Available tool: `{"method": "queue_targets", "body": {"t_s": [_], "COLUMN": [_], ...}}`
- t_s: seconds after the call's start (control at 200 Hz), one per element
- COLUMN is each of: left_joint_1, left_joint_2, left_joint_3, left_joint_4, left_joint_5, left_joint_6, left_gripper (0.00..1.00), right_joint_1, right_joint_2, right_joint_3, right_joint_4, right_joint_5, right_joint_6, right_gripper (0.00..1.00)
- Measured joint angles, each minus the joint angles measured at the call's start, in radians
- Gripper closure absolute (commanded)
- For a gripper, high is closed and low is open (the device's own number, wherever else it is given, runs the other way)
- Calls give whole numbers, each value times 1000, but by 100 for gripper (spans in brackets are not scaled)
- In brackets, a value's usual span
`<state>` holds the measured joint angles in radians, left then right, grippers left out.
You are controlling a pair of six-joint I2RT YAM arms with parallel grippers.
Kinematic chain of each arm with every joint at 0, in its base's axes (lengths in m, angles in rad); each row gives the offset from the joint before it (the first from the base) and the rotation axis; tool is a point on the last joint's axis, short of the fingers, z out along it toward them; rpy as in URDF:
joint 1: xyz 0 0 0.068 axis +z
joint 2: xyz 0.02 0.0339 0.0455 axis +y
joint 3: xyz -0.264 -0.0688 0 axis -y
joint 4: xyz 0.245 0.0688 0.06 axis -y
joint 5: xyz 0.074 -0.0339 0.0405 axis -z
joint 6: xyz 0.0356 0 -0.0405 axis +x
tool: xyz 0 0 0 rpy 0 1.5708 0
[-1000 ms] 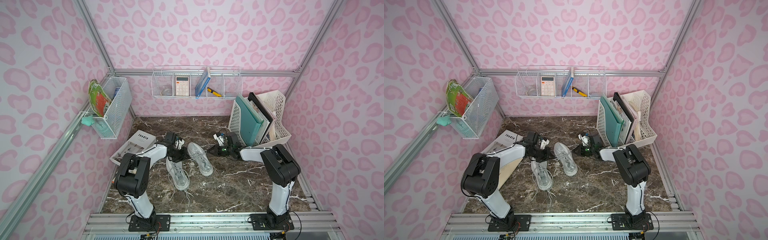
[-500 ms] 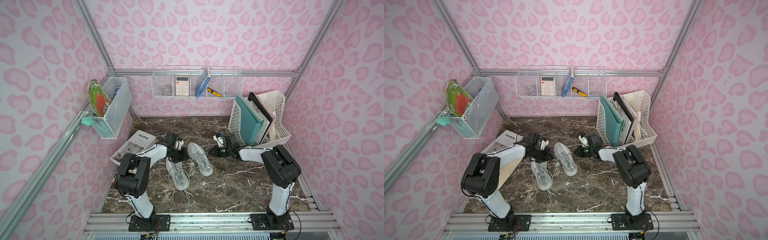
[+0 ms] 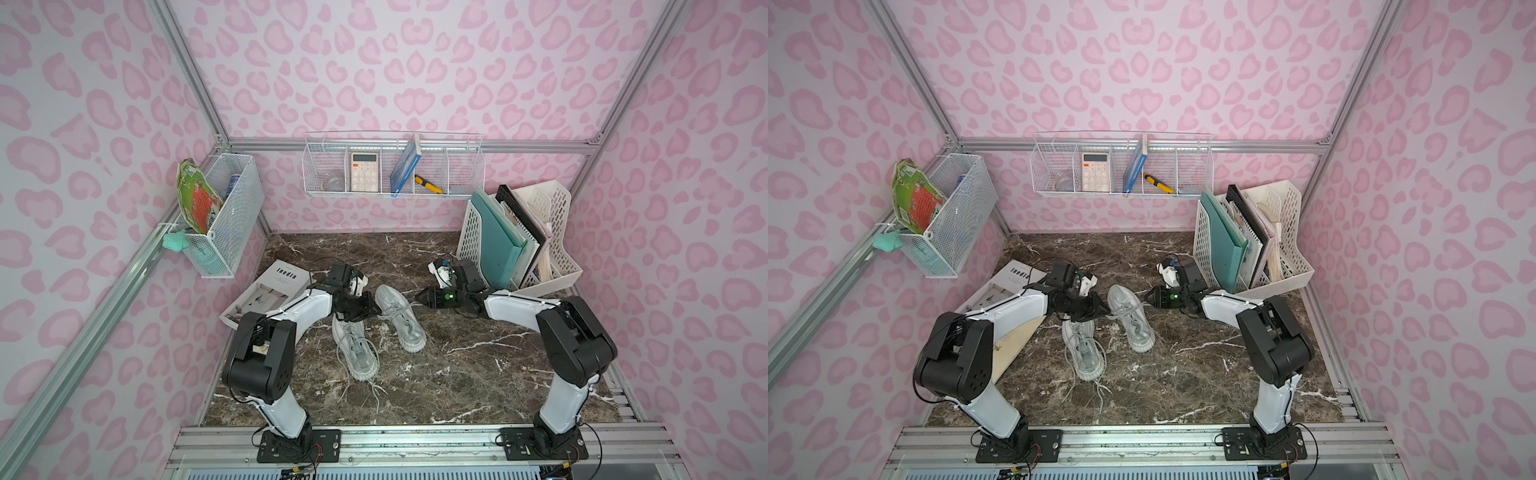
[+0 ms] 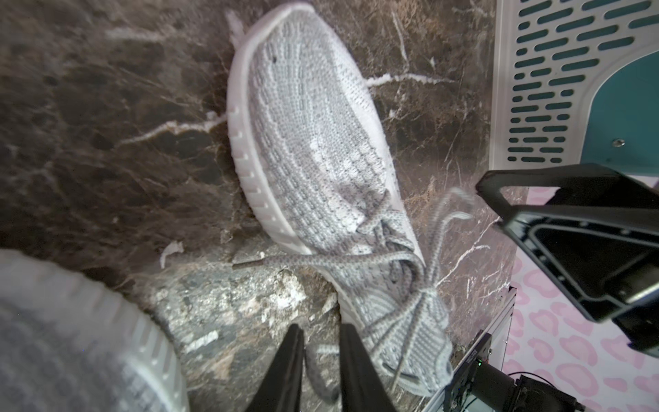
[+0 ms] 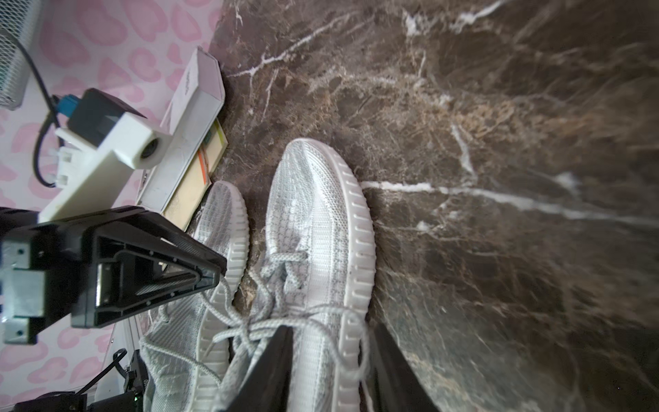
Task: Tie the shoes
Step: Move the shoe to the center of the board.
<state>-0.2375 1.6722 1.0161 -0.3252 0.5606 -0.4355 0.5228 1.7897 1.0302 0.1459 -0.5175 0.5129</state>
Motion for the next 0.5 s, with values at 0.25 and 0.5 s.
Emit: {"method": "queue_targets", "body": {"t_s": [0.25, 0.5], "left_joint_1": [1, 1], "left_joint_2": [-98, -148], "left_joint_3": [-2, 1], "left_joint_4": [-16, -30], "left_joint_5": [-75, -102], "left_joint_6": [2, 13], "left_gripper": [45, 44], "right_joint_1": [126, 157], "right_joint_2": [-53, 8], "right_joint_3": [-31, -4], "right_joint_4": [-94, -148], "right_joint_5": [72, 136], "right_joint_6": [-161, -229], "right_gripper": [41, 48]}}
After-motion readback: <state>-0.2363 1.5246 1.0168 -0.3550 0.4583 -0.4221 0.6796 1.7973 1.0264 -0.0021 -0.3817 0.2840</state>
